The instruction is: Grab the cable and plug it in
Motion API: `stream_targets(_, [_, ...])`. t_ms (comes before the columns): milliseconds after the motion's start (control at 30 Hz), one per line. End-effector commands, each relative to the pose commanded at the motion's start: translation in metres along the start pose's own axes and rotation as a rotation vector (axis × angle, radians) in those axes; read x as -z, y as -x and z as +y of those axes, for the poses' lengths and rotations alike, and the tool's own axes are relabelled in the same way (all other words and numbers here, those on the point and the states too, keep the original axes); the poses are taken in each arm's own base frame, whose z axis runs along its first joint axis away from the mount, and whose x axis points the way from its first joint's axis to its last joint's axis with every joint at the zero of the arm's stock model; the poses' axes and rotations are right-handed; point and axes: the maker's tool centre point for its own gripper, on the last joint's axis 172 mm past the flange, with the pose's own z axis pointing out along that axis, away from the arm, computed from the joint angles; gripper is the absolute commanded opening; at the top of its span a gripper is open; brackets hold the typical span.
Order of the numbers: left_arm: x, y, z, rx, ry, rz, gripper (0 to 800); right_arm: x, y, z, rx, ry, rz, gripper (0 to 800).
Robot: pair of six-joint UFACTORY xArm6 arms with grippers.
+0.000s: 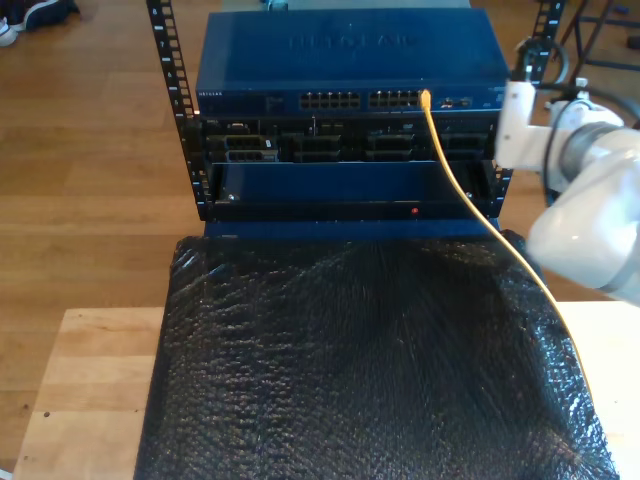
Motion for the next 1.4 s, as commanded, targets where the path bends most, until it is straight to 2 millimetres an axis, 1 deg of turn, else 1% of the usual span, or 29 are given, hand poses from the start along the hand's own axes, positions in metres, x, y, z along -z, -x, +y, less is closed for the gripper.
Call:
stream_targets(100, [0.000, 0.000, 0.000, 0.000, 0.000, 0.000, 800, 0.004, 0.024, -0.004, 0.027, -0.043, -0.007, 713])
stream_targets(233, [0.000, 0.000, 0.000, 0.000, 0.000, 0.000, 800, 0.004, 0.055, -0.022, 0.065, -0.130, -0.005, 792])
stream_targets(333, [0.000, 0.000, 0.000, 0.000, 0.000, 0.000, 800, 0.007, 0.085, -0.027, 0.049, -0.172, -0.014, 797])
stream_targets(500, [0.000, 0.000, 0.000, 0.000, 0.000, 0.000, 800, 0.014, 0.126, -0.032, -0.016, -0.220, -0.028, 797])
stream_targets(567, [0.000, 0.000, 0.000, 0.000, 0.000, 0.000, 800, 0.019, 0.148, -0.035, -0.049, -0.239, -0.039, 797])
stream_targets(667, [0.000, 0.000, 0.000, 0.000, 0.000, 0.000, 800, 0.027, 0.168, -0.046, -0.055, -0.288, -0.030, 796])
stream_targets(733, [-0.001, -0.001, 0.000, 0.000, 0.000, 0.002, 800, 0.036, 0.178, -0.049, -0.015, -0.320, -0.013, 796])
stream_targets(800, [-0.001, -0.001, 0.000, 0.000, 0.000, 0.002, 800, 0.044, 0.187, -0.059, 0.012, -0.363, 0.016, 796])
stream_targets(867, [0.000, 0.000, 0.000, 0.000, 0.000, 0.000, 800, 0.050, 0.191, -0.072, 0.032, -0.408, 0.054, 796])
stream_targets(1033, [0.000, 0.000, 0.000, 0.000, 0.000, 0.000, 800, 0.068, 0.207, -0.090, 0.055, -0.472, 0.110, 796])
stream_targets(1100, [0.000, 0.000, 0.000, 0.000, 0.000, 0.000, 800, 0.079, 0.216, -0.098, 0.066, -0.492, 0.121, 796])
stream_targets(1267, [-0.001, -0.001, 0.000, 0.000, 0.000, 0.002, 800, 0.113, 0.244, -0.120, 0.065, -0.550, 0.131, 796])
stream_targets(1400, [0.000, 0.000, 0.000, 0.000, 0.000, 0.000, 800, 0.151, 0.263, -0.151, 0.053, -0.654, 0.138, 796])
